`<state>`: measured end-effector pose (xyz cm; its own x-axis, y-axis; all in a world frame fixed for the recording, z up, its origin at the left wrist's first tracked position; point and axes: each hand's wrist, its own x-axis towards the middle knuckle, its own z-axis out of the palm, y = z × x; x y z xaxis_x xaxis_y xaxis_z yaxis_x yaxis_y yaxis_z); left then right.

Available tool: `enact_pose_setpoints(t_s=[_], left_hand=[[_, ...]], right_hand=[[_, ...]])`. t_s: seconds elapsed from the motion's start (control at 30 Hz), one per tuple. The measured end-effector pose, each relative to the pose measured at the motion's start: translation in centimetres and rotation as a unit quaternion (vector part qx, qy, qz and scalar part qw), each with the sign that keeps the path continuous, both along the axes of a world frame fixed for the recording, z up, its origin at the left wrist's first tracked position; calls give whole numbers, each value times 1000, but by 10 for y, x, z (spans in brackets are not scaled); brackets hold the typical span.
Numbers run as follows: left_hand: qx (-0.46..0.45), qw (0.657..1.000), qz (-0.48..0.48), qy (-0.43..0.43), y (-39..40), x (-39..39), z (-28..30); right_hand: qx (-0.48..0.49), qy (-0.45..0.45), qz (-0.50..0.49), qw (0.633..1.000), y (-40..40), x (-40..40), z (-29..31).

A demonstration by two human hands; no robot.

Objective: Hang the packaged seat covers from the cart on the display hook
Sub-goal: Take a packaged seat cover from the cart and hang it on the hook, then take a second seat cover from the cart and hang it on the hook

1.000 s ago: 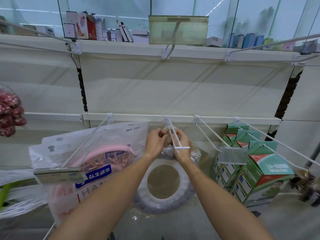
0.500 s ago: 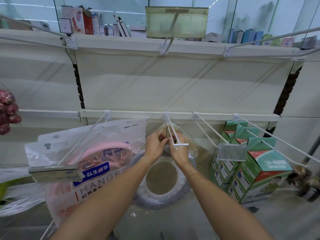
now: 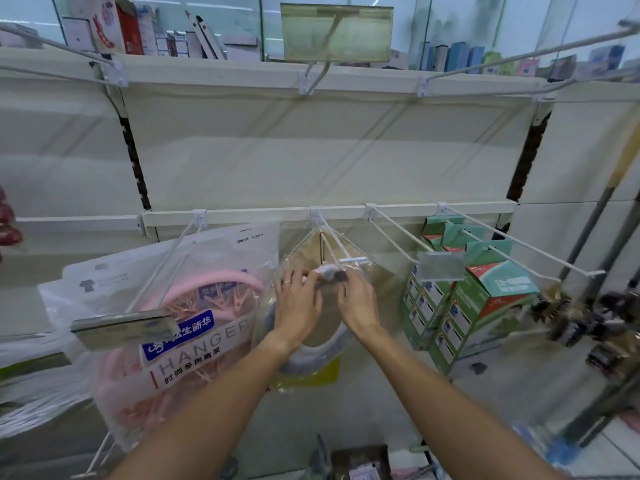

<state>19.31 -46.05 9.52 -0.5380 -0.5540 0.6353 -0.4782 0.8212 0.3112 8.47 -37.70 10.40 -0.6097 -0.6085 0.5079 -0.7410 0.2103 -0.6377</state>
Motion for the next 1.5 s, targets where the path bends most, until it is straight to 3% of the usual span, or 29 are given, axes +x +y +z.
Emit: enact_pose_setpoints(t_s=[0.3,0.63,0.93,1.17,1.5], left_hand=[[69,981,-176,-38,55,10,-30],[173,925,-327,-91,161,-14,-64],[201,876,-405,-166,259,-42,-73],[207,835,-459,-224,329,-72,-80],[184,823,-458,-281,399,-117,-94]], right_hand=[[59,-2,-60,996,84,11,-24],[136,-59,-182,972,224,11,-53],[176,-143,-299,927,348,9,-78],[181,-150,-354,905,433,-14,-95],[288,-232,-343,863,520,-55,-140]])
